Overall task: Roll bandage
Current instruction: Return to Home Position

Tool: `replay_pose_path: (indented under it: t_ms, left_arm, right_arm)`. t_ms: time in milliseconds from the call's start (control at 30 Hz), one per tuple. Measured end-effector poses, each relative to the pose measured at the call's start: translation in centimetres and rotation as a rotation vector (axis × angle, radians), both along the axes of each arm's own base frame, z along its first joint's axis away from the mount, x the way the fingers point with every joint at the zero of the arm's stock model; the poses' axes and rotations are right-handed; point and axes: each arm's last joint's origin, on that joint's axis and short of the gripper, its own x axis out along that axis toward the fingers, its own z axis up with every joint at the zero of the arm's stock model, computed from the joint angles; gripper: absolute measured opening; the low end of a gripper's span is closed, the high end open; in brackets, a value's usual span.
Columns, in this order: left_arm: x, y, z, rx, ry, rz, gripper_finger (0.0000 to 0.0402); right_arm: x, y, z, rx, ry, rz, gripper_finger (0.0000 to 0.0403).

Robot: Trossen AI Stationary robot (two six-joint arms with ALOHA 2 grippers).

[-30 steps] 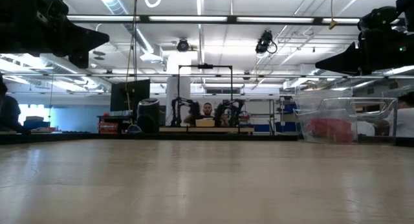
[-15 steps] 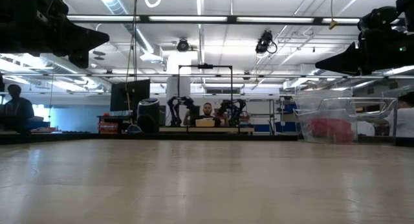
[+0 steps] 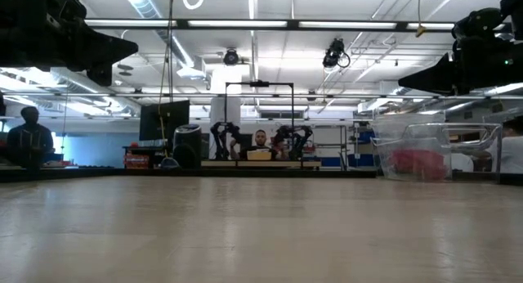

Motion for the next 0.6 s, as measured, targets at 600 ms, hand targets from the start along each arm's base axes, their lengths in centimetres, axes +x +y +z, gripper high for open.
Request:
replay_pose_path:
  t_ms: [600]
  left_arm:
    - [0.00,0.00,0.00,0.000,0.000,0.000,0.0016]
  right_arm:
    - [0.00,0.00,0.00,0.000,0.000,0.000,0.0009]
